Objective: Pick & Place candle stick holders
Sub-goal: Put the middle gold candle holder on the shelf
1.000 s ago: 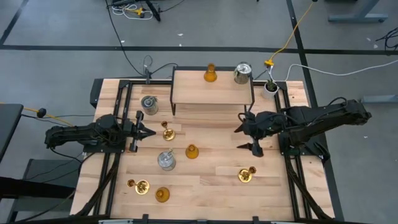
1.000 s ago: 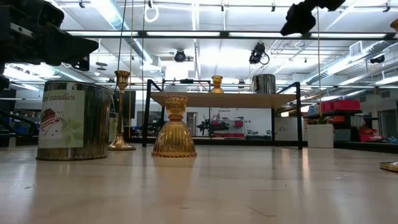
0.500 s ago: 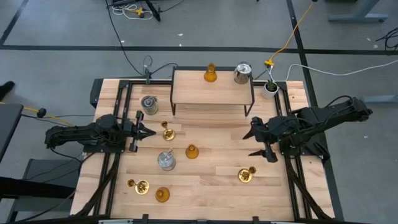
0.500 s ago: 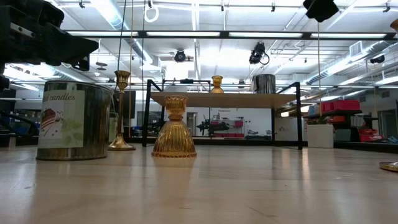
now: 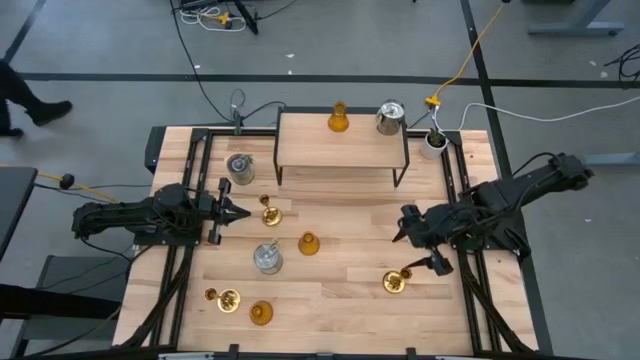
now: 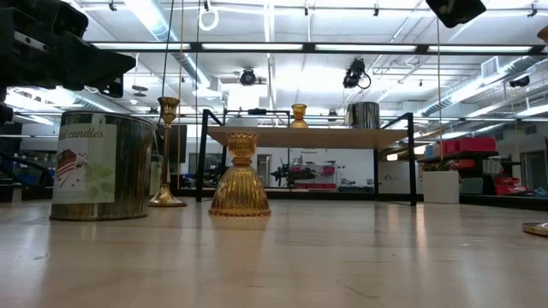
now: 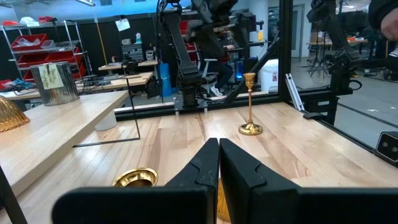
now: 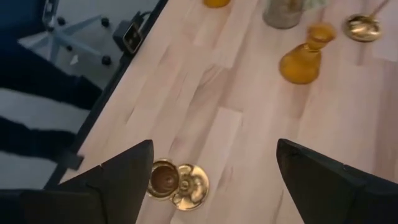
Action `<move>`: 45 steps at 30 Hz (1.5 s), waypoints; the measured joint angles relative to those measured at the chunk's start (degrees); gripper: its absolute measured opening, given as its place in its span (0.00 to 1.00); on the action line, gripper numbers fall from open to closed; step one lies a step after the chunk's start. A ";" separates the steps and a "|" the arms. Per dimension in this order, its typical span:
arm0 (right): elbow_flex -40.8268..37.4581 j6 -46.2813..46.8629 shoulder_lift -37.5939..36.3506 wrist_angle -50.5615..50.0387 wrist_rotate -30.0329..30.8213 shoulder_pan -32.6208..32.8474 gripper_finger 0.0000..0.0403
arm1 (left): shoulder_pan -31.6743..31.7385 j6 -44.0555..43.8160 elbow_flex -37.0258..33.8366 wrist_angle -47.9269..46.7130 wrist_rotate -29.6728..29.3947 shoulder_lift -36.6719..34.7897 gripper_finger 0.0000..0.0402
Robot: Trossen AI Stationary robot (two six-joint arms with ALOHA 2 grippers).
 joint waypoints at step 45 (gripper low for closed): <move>-11.80 -4.19 3.13 11.08 3.63 9.17 0.71 | 0.01 0.00 0.00 0.01 0.00 0.00 0.05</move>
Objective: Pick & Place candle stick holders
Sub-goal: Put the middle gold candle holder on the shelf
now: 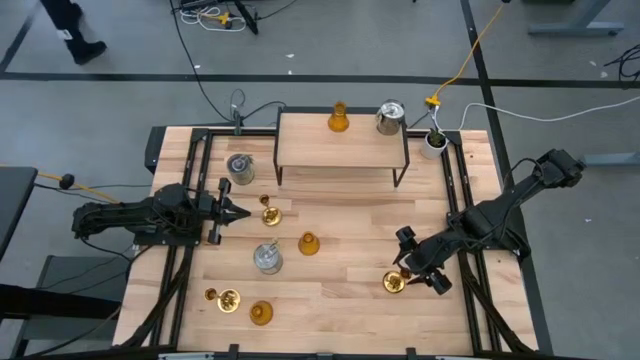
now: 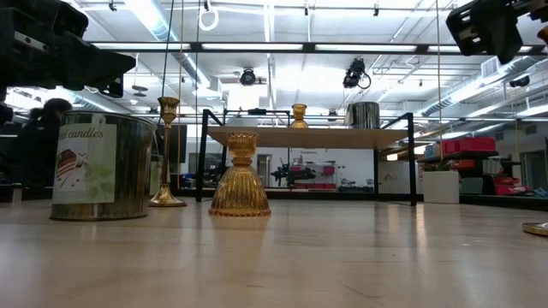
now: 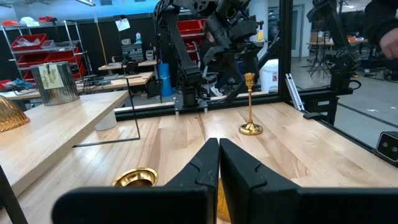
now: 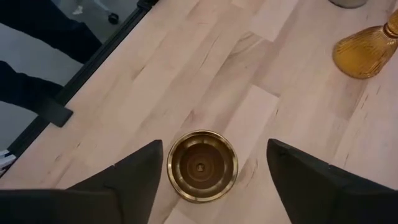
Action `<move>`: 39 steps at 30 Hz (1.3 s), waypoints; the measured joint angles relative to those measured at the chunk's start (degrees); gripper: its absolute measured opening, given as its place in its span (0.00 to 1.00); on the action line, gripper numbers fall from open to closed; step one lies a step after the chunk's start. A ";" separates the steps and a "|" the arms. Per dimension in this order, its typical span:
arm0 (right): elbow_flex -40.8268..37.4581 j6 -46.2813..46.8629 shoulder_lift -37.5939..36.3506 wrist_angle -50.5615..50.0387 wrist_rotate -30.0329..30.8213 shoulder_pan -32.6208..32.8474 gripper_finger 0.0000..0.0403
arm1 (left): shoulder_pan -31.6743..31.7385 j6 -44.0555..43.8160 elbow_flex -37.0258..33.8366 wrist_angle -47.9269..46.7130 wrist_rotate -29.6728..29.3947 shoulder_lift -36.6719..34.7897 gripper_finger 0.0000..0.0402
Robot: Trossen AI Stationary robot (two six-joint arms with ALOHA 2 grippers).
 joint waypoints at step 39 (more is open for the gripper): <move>0.00 -0.14 -0.07 -0.17 -0.15 0.00 0.40 | -0.01 0.01 -0.02 0.01 -0.02 0.00 0.05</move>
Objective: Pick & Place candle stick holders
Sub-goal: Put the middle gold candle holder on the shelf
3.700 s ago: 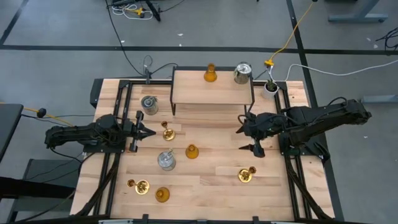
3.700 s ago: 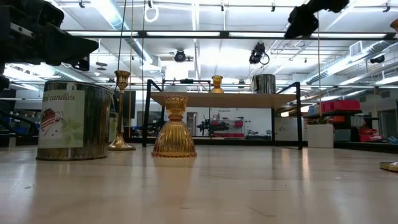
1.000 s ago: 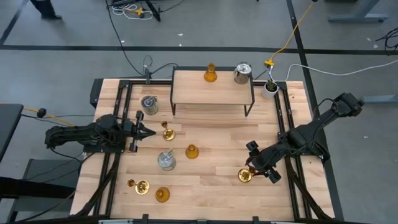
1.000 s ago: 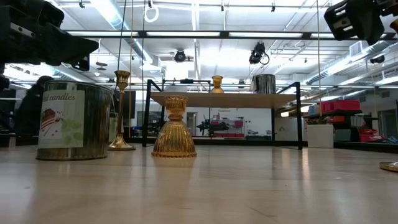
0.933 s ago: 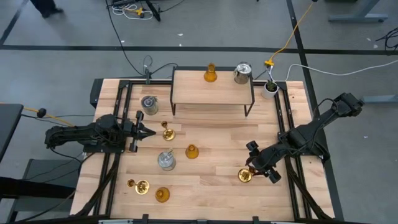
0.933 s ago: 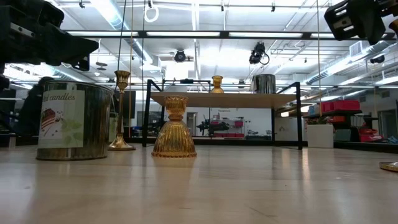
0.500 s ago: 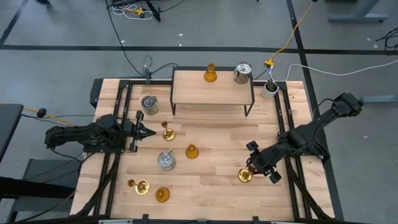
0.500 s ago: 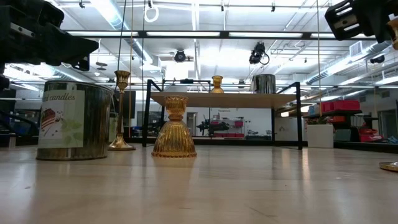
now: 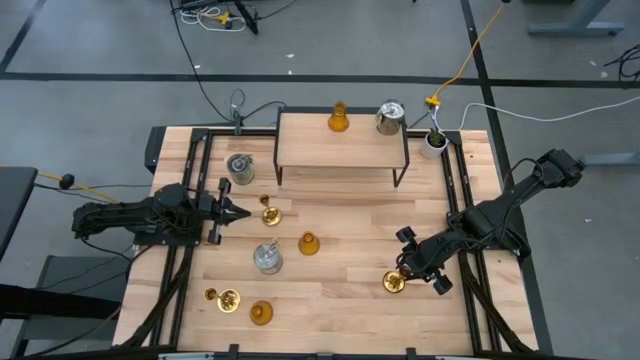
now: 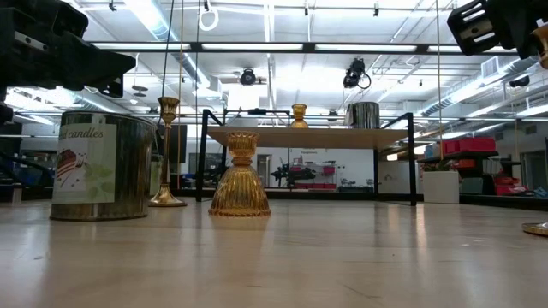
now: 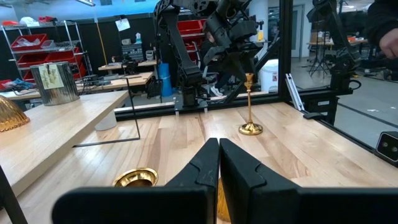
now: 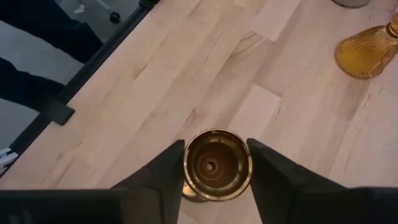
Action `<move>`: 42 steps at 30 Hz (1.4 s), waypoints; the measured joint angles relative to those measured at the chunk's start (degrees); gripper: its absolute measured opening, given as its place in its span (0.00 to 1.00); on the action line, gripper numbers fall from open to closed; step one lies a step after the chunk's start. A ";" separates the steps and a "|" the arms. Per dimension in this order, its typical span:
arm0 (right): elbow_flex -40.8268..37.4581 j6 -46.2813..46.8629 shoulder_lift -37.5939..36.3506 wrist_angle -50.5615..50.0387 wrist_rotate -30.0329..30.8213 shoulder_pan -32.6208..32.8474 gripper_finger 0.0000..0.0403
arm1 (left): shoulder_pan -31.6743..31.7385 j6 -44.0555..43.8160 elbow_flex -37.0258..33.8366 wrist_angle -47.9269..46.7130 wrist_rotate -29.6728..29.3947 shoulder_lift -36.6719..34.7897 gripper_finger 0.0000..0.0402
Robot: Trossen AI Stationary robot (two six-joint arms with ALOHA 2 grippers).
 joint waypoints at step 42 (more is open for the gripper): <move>26.12 -1.72 6.48 -16.85 0.19 -18.18 0.37 | 0.01 0.00 0.00 0.00 0.02 0.00 0.05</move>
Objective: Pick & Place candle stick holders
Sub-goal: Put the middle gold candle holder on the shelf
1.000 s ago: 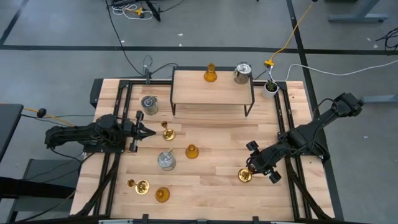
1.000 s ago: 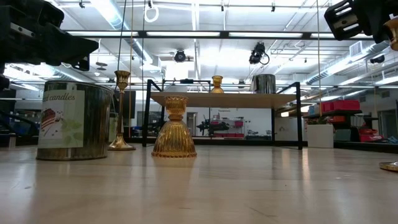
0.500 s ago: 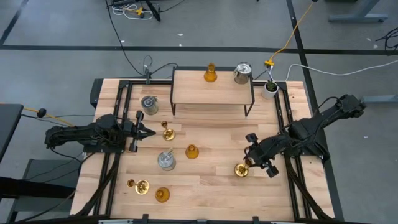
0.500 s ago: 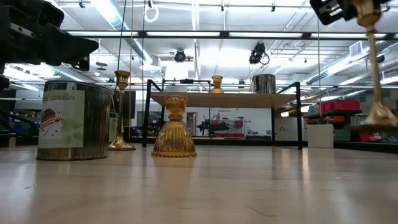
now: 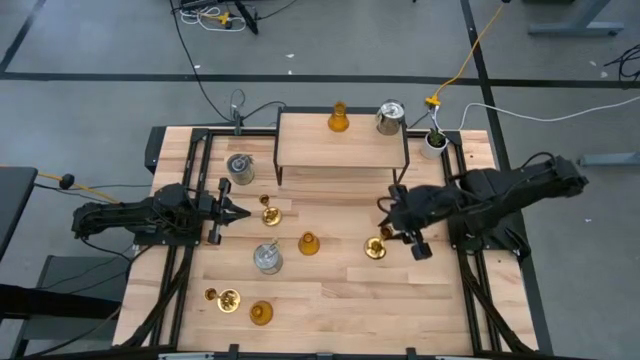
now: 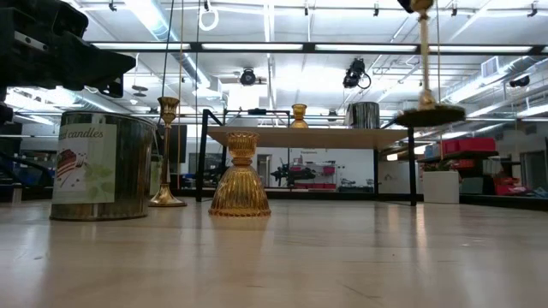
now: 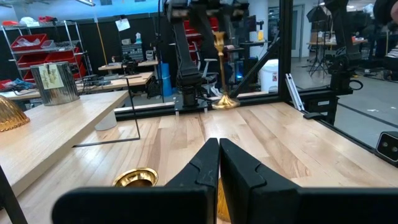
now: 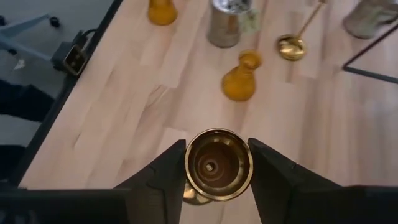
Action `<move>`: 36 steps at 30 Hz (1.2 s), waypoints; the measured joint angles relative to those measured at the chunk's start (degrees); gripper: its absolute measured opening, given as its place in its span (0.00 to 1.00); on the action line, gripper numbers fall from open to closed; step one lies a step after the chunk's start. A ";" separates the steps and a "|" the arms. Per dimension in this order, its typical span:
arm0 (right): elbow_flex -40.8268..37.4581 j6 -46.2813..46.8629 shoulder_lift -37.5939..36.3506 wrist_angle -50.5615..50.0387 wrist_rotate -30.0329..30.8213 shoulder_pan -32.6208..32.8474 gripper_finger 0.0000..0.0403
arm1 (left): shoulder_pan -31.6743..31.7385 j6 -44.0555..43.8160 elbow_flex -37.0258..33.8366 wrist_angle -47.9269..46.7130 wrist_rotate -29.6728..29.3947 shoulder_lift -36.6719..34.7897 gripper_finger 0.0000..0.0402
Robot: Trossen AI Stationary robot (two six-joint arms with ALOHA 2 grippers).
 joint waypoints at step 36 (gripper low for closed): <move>45.38 -2.60 30.29 -9.51 0.01 -21.94 0.37 | -0.01 0.00 0.00 -0.01 -0.01 0.00 0.05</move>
